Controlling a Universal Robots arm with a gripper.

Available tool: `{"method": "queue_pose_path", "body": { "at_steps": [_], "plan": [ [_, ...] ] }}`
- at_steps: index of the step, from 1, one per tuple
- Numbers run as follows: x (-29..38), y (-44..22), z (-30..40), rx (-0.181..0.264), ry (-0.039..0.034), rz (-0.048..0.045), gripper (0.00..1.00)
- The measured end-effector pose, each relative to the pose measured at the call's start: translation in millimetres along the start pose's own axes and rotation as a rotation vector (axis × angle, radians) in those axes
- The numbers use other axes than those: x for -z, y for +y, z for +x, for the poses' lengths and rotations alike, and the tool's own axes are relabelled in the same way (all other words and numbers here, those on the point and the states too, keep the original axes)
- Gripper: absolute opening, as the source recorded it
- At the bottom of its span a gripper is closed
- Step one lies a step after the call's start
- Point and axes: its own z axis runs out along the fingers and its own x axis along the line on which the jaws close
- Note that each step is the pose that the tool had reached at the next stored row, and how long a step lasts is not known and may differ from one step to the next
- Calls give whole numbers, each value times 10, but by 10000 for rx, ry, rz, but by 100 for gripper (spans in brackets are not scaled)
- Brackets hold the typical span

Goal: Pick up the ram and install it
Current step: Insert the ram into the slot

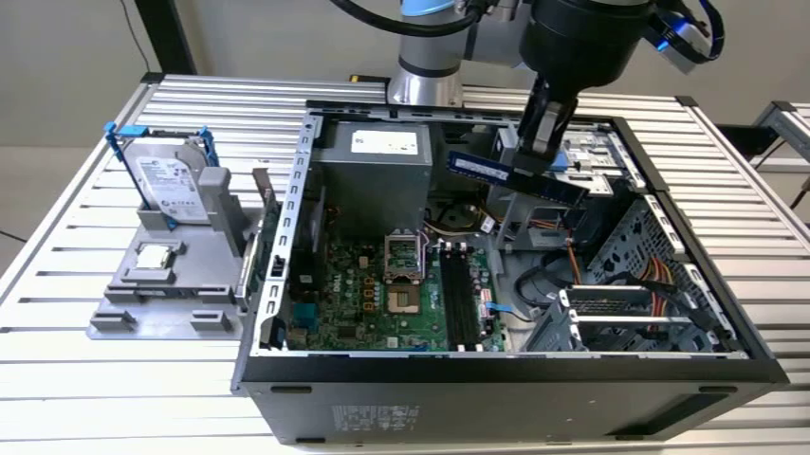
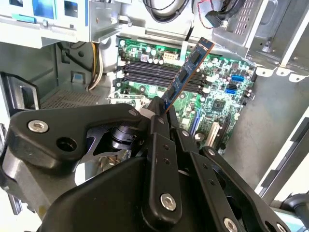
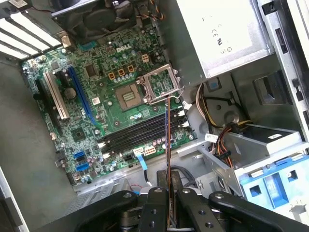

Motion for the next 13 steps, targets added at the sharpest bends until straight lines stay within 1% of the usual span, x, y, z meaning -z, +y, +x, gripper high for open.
{"method": "queue_pose_path", "body": {
  "at_steps": [13],
  "plan": [
    [1, 1, 0, -993, -16, 36, 0]
  ]
}}
